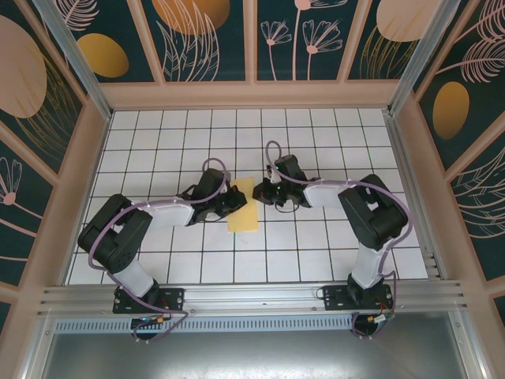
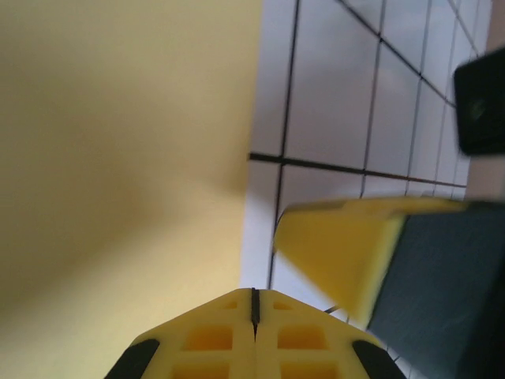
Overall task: Fold a paper plane with a square sheet of paper (pick it up from the middle)
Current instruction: Fold the square sheet of paper in half at the center of the table.
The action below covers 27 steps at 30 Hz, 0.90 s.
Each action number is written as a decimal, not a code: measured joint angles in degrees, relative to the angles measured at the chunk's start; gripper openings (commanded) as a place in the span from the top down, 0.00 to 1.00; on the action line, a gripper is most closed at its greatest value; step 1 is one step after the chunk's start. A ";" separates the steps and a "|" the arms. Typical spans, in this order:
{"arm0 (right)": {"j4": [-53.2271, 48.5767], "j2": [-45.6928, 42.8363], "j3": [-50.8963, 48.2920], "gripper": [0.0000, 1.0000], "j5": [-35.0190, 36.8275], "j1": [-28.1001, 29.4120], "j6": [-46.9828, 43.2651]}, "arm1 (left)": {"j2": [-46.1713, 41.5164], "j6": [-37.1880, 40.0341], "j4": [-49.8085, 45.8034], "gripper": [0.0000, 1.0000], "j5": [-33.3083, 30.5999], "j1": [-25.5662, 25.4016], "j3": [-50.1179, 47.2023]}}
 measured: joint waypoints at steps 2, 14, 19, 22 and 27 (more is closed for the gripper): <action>-0.02 1.46 1.33 1.00 -0.13 -0.07 -0.48 | 0.00 -0.02 0.48 1.00 0.37 0.00 -1.53; -1.31 6.91 5.55 1.00 -0.61 -0.07 -3.39 | 3.74 0.90 3.37 1.00 4.81 0.00 -2.69; -1.42 8.39 5.81 1.00 -0.70 -0.07 -4.26 | 5.09 1.14 2.73 1.00 5.01 0.11 -2.71; -1.84 8.96 6.71 1.00 -0.48 -0.07 -4.48 | 5.14 1.16 2.47 1.00 5.11 0.13 -2.67; -1.73 9.29 7.02 1.00 -0.28 -0.13 -3.63 | 5.20 1.33 1.88 1.00 5.22 0.17 -2.54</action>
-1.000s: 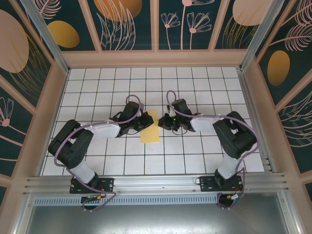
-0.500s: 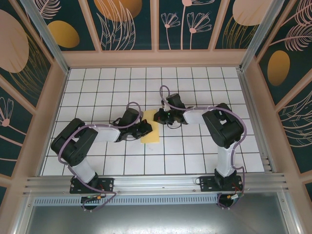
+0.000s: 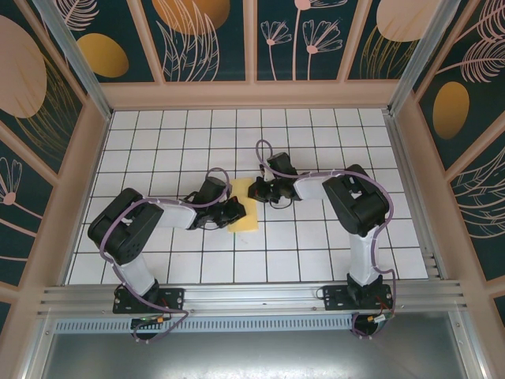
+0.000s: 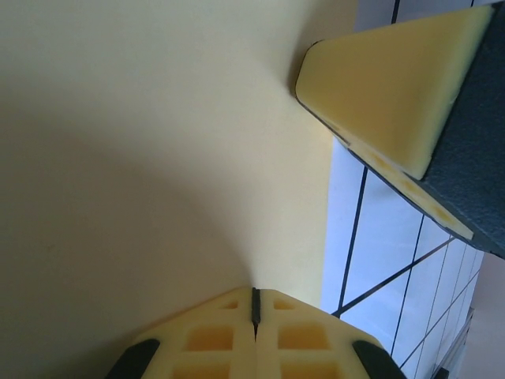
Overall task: Fold a paper plane with a square sheet of paper (pick it up from the middle)
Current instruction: Fold the square sheet of paper in half at the center of the table.
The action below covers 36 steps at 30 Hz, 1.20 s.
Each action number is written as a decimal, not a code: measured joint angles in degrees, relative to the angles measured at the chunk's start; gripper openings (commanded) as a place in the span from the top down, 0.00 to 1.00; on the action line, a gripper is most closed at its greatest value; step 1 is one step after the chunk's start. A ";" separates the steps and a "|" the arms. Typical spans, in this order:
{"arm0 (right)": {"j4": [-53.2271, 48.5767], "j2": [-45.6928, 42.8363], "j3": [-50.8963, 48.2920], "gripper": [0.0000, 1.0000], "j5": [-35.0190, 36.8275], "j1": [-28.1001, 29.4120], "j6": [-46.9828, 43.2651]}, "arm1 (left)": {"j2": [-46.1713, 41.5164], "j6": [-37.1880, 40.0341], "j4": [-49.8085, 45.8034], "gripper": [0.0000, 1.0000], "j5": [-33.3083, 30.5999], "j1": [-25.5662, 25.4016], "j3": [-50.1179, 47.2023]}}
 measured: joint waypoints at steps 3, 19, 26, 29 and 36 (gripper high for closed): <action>0.07 0.15 0.15 1.00 0.20 -0.20 1.14 | 0.13 0.26 -0.24 1.00 0.02 0.04 0.13; 0.94 4.74 7.80 1.00 4.76 -5.79 -0.02 | -0.46 0.44 -0.57 1.00 -0.44 0.04 -0.35; 4.31 -0.52 2.40 1.00 4.50 -2.40 -3.67 | -0.46 0.46 -1.81 1.00 -0.66 0.04 0.37; 5.66 -0.50 2.43 1.00 4.31 -0.52 -3.78 | -0.35 0.66 -2.78 1.00 -0.66 0.04 0.87; 6.47 4.02 4.39 1.00 3.56 -0.48 -2.73 | -0.35 1.31 -3.89 1.00 -0.68 0.04 1.42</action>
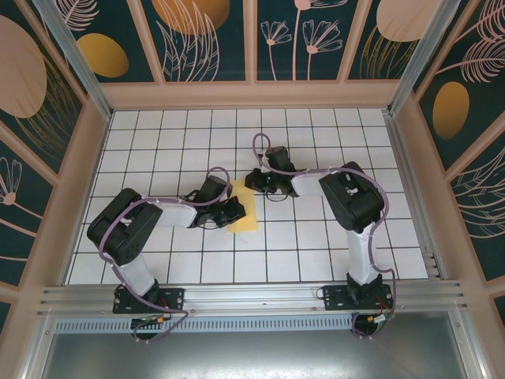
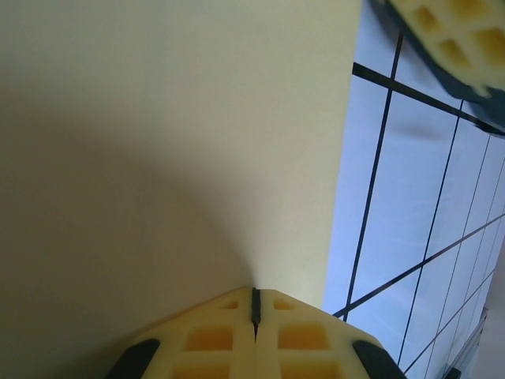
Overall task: Fold a paper plane with a square sheet of paper (pick it up from the middle)
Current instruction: Fold the square sheet of paper in half at the center of the table.
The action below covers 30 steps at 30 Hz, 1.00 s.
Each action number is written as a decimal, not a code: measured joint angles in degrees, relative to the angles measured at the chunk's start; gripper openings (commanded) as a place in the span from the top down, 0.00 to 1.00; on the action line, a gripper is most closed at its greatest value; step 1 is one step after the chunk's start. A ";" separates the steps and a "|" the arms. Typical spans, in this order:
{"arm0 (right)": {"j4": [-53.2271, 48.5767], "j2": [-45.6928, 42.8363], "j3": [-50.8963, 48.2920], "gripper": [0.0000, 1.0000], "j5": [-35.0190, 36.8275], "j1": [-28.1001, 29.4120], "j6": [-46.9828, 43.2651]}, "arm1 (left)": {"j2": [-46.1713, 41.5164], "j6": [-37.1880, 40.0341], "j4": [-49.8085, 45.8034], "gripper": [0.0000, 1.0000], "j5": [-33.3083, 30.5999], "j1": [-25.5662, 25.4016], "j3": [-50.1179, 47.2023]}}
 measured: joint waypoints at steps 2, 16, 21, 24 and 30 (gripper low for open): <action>-0.11 0.90 0.76 1.00 -0.48 -0.42 0.24 | 0.00 0.02 -0.15 1.00 -0.09 0.00 0.04; -4.02 3.56 8.00 1.00 4.28 -6.54 -0.35 | -0.02 0.28 -0.02 1.00 -0.15 0.00 -0.09; -6.78 2.16 9.31 1.00 4.44 -6.47 -3.26 | -0.07 1.68 -3.63 0.99 -0.46 -0.02 1.99; -8.07 -1.16 7.32 0.99 4.28 -5.73 -4.33 | -0.46 2.36 -7.76 0.83 -1.33 0.00 3.89; -9.31 -10.47 -1.22 0.84 3.76 -3.39 -3.58 | -7.91 2.69 -14.78 0.46 -5.60 0.00 6.82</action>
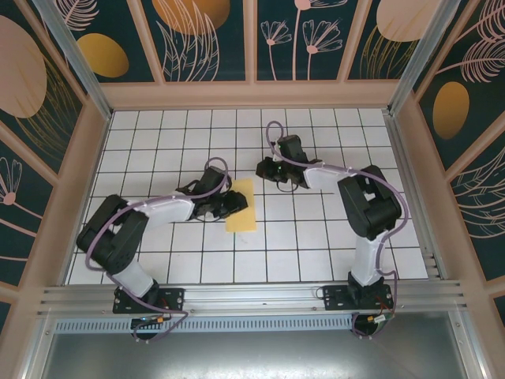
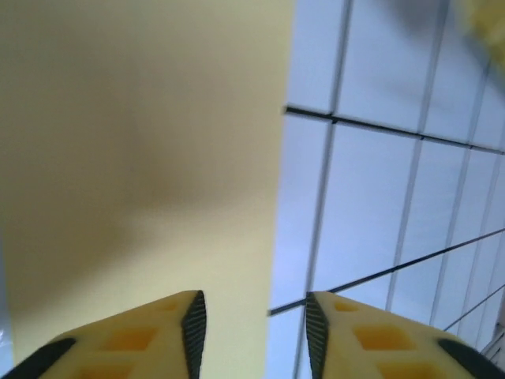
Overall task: Fold a paper plane with a square sheet of paper (pick it up from the middle)
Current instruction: Fold the square sheet of paper in half at the center of the table, then fold the triangle a second time at the center of the table.
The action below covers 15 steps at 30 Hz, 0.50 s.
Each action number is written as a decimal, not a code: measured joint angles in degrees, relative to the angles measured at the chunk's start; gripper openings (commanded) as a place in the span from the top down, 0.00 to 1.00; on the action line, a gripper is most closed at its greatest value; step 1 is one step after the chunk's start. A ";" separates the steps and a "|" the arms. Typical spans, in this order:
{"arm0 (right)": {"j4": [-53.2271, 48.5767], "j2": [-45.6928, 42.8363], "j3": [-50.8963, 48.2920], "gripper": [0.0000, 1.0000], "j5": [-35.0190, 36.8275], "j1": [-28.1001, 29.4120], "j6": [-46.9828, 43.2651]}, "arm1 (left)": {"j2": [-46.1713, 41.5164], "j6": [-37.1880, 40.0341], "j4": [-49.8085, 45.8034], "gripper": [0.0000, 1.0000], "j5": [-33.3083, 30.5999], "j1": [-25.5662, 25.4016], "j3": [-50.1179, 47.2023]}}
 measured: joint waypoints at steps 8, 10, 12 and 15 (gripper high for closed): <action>-0.24 -2.43 -5.53 0.78 -0.76 8.09 4.09 | -14.05 -4.02 -2.32 0.21 -7.08 0.00 -6.49; -0.22 -2.40 -6.75 0.78 -0.74 9.97 5.51 | -16.06 -5.68 -2.32 0.20 -7.56 0.00 -10.12; -0.13 -2.29 -7.61 0.78 -0.72 11.45 6.84 | -17.44 -7.52 -2.29 0.22 -7.48 0.00 -13.57; 0.85 -2.16 -9.07 0.78 -0.50 13.20 8.81 | -18.05 -9.60 -2.23 0.26 -6.69 0.00 -16.65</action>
